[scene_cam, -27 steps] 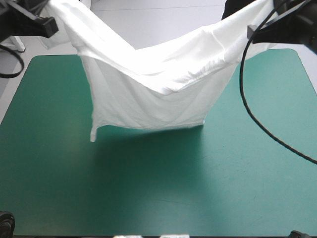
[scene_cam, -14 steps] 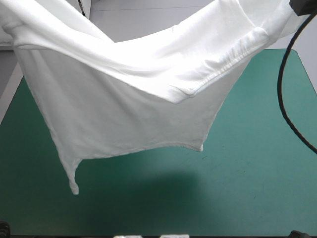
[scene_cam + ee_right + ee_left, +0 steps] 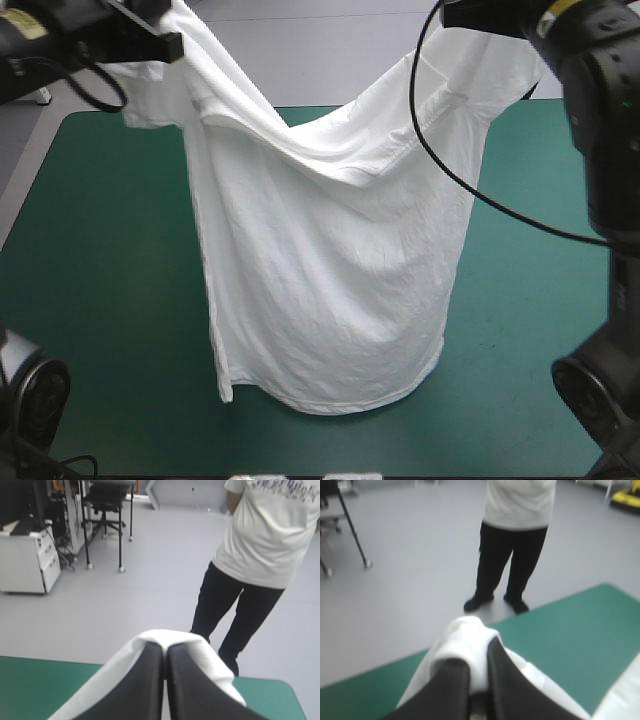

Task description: Fold the cloth

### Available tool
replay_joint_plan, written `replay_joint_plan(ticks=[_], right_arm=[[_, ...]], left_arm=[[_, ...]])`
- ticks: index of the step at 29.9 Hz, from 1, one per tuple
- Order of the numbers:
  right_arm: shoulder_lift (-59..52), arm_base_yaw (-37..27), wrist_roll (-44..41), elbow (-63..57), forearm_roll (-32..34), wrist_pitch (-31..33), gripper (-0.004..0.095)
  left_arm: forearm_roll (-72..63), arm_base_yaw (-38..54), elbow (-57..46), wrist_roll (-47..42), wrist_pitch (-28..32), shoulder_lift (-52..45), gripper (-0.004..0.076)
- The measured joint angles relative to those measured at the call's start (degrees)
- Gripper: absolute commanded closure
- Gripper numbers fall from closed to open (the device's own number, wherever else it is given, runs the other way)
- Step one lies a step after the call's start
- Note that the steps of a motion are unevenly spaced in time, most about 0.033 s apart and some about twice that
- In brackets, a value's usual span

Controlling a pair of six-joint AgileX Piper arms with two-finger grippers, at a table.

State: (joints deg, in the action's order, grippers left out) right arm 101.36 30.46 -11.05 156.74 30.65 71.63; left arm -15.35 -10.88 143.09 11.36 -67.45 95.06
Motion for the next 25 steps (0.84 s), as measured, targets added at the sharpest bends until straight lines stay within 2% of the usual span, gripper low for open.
replay_joint_plan(ticks=[5,9,17,23,25], right_arm=[[9.9,-10.7,0.6,-0.2,-12.6,0.0,0.0925],[18.2,-16.1,2.2,-0.6,-19.6,0.0,0.0926],[31.7,-20.7,3.5,-0.9,-23.7,0.0,0.0925],[37.8,-21.9,3.5,-0.9,-24.0,-0.1,0.092],[39.6,-21.9,3.5,-0.9,-24.2,-0.1,0.0877]], left_arm=[[5.6,0.0,-6.0,-1.8,-0.9,8.3,0.0734],[6.6,0.0,-7.1,-2.5,2.5,15.9,0.0734],[7.4,0.0,-7.8,-3.6,9.6,31.5,0.0734],[8.6,0.0,-7.8,-3.8,14.9,37.5,0.0732],[9.5,0.0,-7.8,-4.0,16.7,38.7,0.0722]])
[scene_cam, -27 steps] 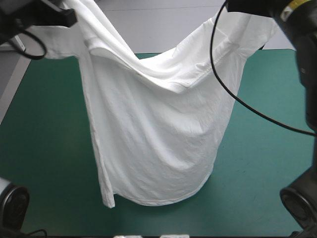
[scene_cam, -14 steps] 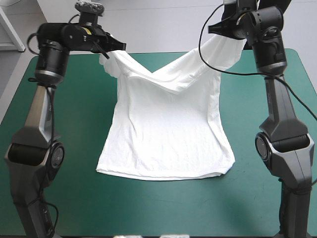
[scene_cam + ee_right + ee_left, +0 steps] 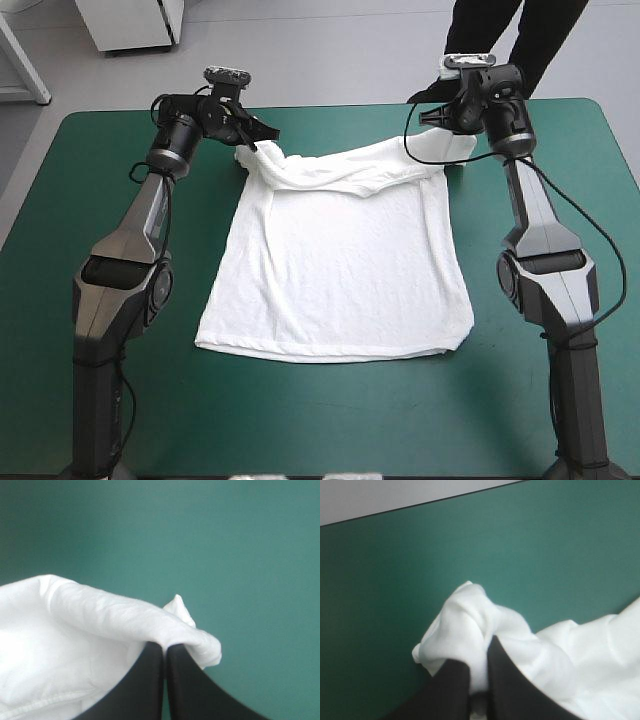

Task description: Fold the cloth

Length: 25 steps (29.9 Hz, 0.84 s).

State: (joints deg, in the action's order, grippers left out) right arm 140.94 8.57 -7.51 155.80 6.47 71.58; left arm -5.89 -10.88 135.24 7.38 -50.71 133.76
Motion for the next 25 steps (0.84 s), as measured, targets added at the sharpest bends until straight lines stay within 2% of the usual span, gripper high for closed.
replay_joint_plan(ticks=[2,4,6,7,9,10,12,18,25], right_arm=[[1.4,0.0,0.0,0.0,-0.8,0.0,0.0762],[2.5,0.0,0.0,0.0,-1.5,0.0,0.0596],[3.2,0.0,0.6,0.0,-2.3,0.0,0.0431],[3.4,0.0,0.9,0.0,-2.8,0.0,0.0358],[3.4,0.0,1.3,0.0,-3.5,0.0,0.0289],[3.4,0.0,1.2,0.0,-3.7,0.0,0.0293],[3.3,0.0,0.4,0.3,-3.8,0.0,0.033],[-1.2,0.0,-0.5,0.6,-4.0,0.0,0.0393],[-10.0,0.0,-0.4,0.9,-5.4,0.0,0.0458]], left_arm=[[1.1,0.0,0.0,0.0,1.0,1.2,0.0691],[2.1,0.0,0.0,0.0,1.1,2.3,0.0617],[2.5,0.0,0.0,0.0,0.7,3.1,0.0516],[2.5,0.0,0.0,0.0,0.1,3.4,0.0438],[2.1,0.0,0.0,0.0,-1.0,3.5,0.0333],[1.7,0.0,0.0,-0.1,-1.7,3.4,0.0294],[0.9,0.0,0.0,-0.5,-3.3,2.8,0.0269],[0.7,0.0,0.0,-0.9,-8.3,-3.8,0.0286],[2.6,0.0,0.0,-1.5,-19.6,-13.0,0.0298]])
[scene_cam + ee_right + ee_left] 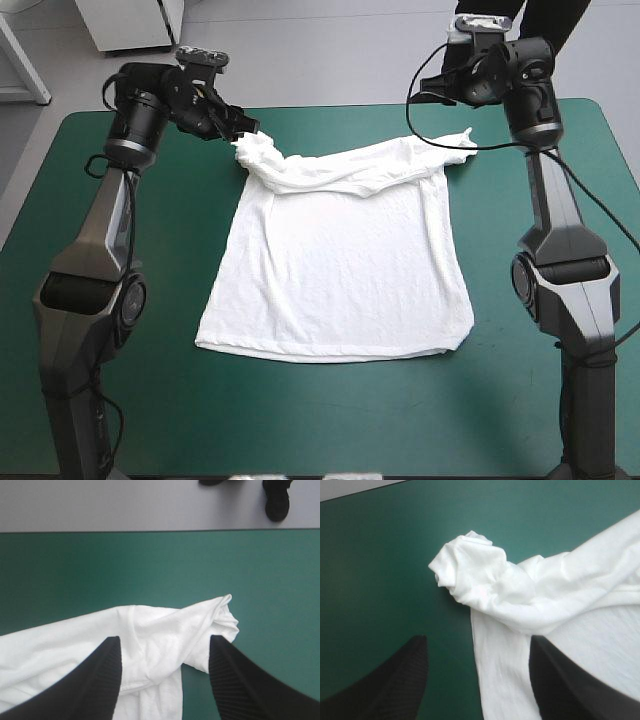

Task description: Fold the cloth

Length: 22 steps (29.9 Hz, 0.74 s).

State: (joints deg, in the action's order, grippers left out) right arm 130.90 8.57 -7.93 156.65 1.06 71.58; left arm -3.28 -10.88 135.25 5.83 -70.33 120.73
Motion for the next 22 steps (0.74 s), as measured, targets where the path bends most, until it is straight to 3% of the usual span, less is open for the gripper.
replay_joint_plan(ticks=[6,11,22], right_arm=[[-9.9,0.0,0.4,-9.0,-2.1,0.0,0.0504],[-23.1,0.0,0.4,-33.6,-2.2,0.0,0.0504],[-53.5,0.0,0.2,-71.8,-2.0,-1.6,0.0504]], left_arm=[[-0.1,0.0,-2.5,0.0,-1.1,-8.9,0.0335],[-0.1,0.0,-12.6,0.0,-1.1,-20.1,0.0336],[-3.2,0.0,-53.5,-3.6,-1.2,-48.0,0.0336]])
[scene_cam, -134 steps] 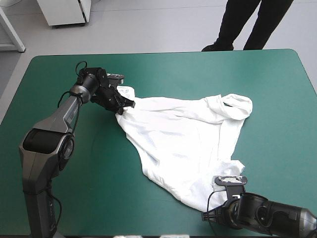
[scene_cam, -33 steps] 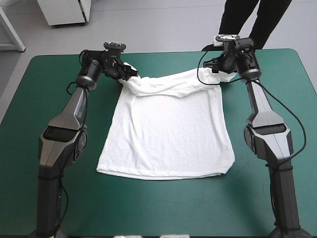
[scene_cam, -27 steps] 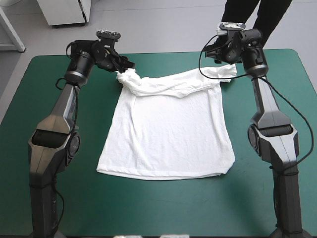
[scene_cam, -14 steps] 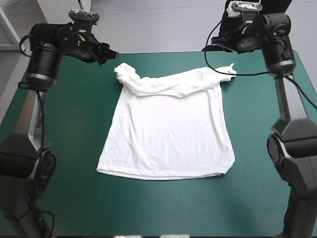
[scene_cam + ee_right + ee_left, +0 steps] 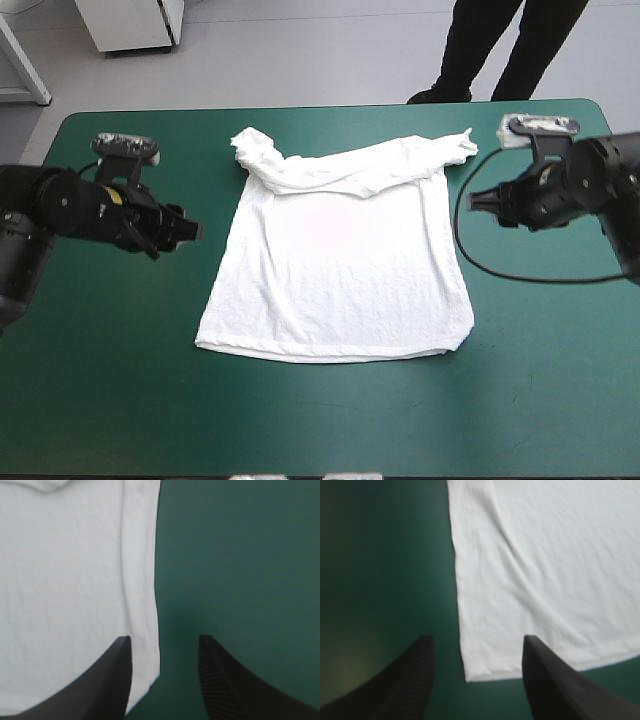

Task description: Fold the cloth

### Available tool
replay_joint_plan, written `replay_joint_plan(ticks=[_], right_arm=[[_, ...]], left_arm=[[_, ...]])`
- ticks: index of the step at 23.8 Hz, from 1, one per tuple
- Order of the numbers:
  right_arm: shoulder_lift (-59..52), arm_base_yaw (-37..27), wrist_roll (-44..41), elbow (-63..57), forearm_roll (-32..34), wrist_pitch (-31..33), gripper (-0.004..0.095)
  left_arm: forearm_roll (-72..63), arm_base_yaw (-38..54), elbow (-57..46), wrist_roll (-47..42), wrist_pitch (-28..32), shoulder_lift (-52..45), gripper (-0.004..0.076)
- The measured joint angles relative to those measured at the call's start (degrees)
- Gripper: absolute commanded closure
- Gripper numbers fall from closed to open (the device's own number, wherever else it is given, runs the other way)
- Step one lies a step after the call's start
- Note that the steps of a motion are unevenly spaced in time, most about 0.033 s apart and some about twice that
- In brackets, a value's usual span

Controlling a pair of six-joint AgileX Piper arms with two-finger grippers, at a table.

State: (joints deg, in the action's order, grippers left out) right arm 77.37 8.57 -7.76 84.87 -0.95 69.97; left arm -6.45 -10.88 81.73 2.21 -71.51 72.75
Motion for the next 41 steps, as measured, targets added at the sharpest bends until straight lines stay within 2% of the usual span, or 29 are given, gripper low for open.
replay_joint_plan(ticks=[3,6,14,17,20,27,32,33,34,35,37,41], right_arm=[[-5.8,0.0,-1.5,-7.7,0.0,-0.1,0.0504],[-10.7,0.0,-3.0,-13.3,0.0,-0.1,0.0504],[-15.2,0.0,-5.1,-17.6,0.0,-0.1,0.0504],[-15.2,0.0,-5.2,-17.8,0.0,-0.3,0.0504],[-15.2,0.0,-5.2,-17.8,0.0,-0.4,0.0504],[-15.2,0.0,-5.4,-17.8,0.0,-1.5,0.0504],[-15.2,0.0,-5.6,-17.8,0.0,-1.6,0.0503],[-15.2,0.0,-5.7,-17.8,0.0,-1.6,0.0504],[-15.2,0.0,-5.8,-17.8,0.0,-1.5,0.0504],[-15.2,0.0,-5.8,-17.8,0.0,-1.2,0.0504],[-15.2,0.0,-5.6,-17.8,0.0,-0.2,0.0503],[-14.3,0.0,-4.3,-17.8,-0.1,1.4,0.0503]], left_arm=[[-0.5,0.0,-5.7,-0.4,0.0,-4.4,0.0336],[1.4,0.0,-7.7,-0.8,0.0,-4.8,0.0336],[3.1,0.0,-9.4,-1.1,0.3,2.9,0.0336],[3.2,0.0,-15.0,-1.9,1.1,6.0,0.0336],[2.7,0.0,-21.1,-2.2,5.0,6.8,0.0336],[1.6,-3.6,-27.3,-2.8,12.5,9.2,0.0337],[8.3,-8.5,-27.4,-10.4,15.6,16.6,0.0338],[8.3,-8.5,-27.2,-10.8,15.3,17.2,0.0349],[8.3,-8.5,-26.9,-11.0,15.0,17.8,0.0399],[7.8,-8.5,-26.7,-11.2,14.5,18.4,0.0489],[6.4,-8.5,-26.2,-11.2,14.1,19.2,0.0737],[3.8,-8.7,-26.2,-10.6,14.5,19.3,0.0734]])
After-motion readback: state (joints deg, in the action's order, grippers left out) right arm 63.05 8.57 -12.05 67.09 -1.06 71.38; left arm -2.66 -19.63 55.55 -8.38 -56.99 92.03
